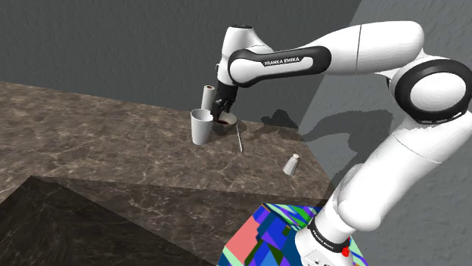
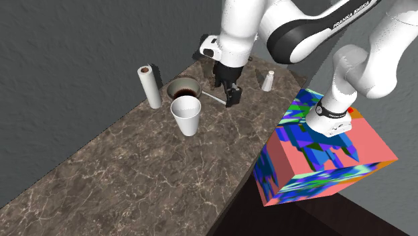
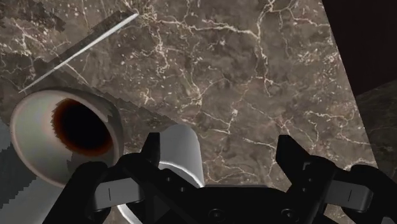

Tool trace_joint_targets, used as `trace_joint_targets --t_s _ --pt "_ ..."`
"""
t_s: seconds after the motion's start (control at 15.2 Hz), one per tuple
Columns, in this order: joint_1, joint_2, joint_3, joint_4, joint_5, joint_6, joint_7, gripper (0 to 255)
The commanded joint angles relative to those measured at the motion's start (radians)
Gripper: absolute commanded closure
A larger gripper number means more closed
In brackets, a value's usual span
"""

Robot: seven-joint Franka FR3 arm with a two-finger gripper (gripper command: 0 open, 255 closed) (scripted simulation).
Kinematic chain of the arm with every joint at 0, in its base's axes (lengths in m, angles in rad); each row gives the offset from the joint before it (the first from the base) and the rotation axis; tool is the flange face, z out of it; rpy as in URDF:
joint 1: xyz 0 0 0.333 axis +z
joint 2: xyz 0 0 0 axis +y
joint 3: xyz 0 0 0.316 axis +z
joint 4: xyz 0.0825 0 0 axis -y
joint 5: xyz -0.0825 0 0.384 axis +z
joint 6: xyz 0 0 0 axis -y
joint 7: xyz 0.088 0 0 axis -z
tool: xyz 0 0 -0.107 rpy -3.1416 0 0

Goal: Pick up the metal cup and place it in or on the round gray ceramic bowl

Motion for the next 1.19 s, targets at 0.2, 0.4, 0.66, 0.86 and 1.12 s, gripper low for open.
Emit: trace_joint_targets --t_s 0.2,0.4,0.66,0.86,1.12 --pt "0.006 0.199 0.007 0.173 -0.033 0.016 0.02 0" --pt "0.015 0.321 0.008 0.29 -0.053 0.015 0.03 0" --pt "0.021 0.409 0.005 0.358 -0.067 0.031 0.036 0" --pt "0.019 0.425 0.002 0.34 -0.071 0.065 0.039 0" --pt "0.018 0.44 0.0 0.326 -0.074 0.093 0.041 0"
